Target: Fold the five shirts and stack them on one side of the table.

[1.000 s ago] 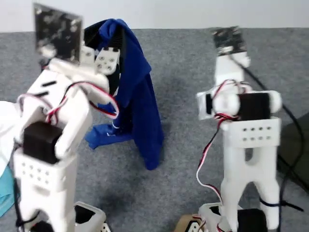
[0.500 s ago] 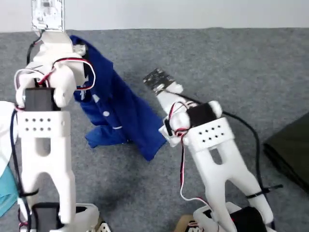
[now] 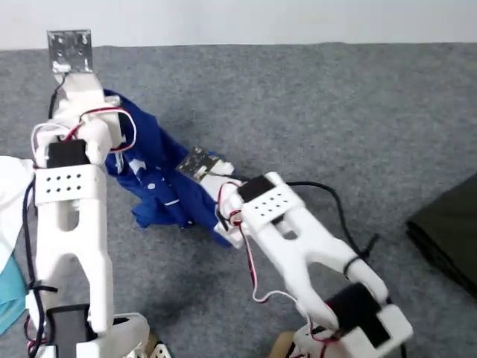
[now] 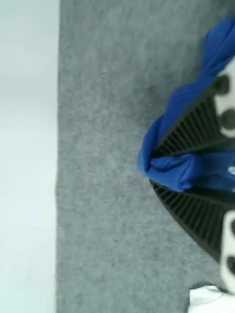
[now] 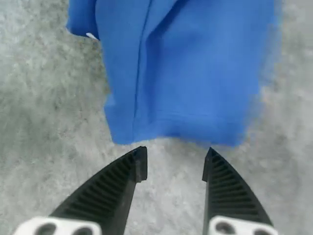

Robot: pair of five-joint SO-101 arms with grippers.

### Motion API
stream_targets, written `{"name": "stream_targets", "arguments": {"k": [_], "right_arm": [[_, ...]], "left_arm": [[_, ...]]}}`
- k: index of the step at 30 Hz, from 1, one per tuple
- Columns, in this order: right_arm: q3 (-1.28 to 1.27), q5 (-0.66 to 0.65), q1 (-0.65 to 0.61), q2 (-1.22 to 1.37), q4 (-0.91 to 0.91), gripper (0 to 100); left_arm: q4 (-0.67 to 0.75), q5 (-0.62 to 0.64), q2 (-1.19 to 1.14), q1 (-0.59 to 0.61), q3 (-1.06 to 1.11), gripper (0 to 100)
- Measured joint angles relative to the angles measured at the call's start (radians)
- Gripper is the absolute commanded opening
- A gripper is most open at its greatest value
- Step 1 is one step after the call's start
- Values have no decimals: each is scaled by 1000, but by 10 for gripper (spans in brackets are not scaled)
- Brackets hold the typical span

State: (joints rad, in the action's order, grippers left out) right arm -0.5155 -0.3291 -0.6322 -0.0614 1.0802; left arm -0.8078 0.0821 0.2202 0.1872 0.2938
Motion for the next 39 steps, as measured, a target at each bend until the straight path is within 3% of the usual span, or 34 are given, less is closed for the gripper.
{"name": "stream_targets", "arguments": {"k": [14,30,39], "right_arm": [[158,0,-78,229,-20,203],[215,58,-157,253,78,204],[215,58,-157,313,12,201]], "left_arm": [[11,0,0,71,41,2],[132,0,0,95,133,2],[132,0,0,95,133,2]]}}
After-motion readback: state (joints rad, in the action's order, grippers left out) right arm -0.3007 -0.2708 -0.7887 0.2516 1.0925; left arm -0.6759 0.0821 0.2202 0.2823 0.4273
